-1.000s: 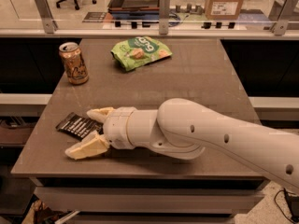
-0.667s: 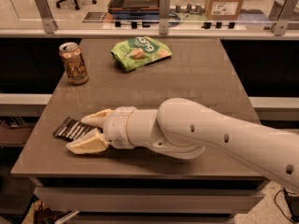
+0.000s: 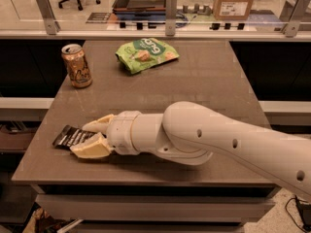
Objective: Move rxbar chocolate near green rice chip bag
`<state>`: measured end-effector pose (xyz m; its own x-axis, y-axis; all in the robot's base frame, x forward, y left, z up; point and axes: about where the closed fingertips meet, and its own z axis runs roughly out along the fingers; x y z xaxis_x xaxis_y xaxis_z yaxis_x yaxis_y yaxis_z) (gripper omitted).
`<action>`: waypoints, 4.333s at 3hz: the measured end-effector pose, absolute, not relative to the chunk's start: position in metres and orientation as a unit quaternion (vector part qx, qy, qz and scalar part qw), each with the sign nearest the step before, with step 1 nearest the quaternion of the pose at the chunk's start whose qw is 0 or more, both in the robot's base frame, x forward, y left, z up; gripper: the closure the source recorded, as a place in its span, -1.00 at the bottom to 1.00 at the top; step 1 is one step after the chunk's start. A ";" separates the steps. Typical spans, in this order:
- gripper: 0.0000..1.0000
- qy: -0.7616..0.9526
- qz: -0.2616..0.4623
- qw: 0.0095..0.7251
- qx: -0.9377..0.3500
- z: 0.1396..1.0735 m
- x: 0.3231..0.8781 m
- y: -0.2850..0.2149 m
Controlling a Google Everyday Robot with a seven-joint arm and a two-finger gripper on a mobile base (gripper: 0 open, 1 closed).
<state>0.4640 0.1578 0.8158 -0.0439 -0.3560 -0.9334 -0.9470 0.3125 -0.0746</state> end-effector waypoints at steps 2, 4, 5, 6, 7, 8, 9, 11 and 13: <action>1.00 0.667 0.303 0.486 -0.477 0.829 0.477 0.131; 1.00 0.700 0.273 0.499 -0.432 0.862 0.514 0.061; 1.00 0.718 0.252 0.499 -0.415 0.875 0.535 0.028; 1.00 0.746 0.217 0.502 -0.380 0.882 0.561 -0.010; 1.00 0.764 0.185 0.523 -0.329 0.885 0.587 -0.047; 1.00 0.767 0.153 0.559 -0.274 0.894 0.616 -0.084; 1.00 0.765 0.132 0.583 -0.240 0.904 0.642 -0.107; 1.00 0.772 0.111 0.591 -0.208 0.895 0.690 -0.117; 0.65 0.779 0.101 0.587 -0.197 0.886 0.712 -0.114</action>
Offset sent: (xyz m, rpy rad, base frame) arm 0.0364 -0.0719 0.0320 0.0328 0.0337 -0.1380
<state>0.7117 -0.1139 0.8863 -0.2329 -0.1877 -0.9542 -0.4244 0.9024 -0.0739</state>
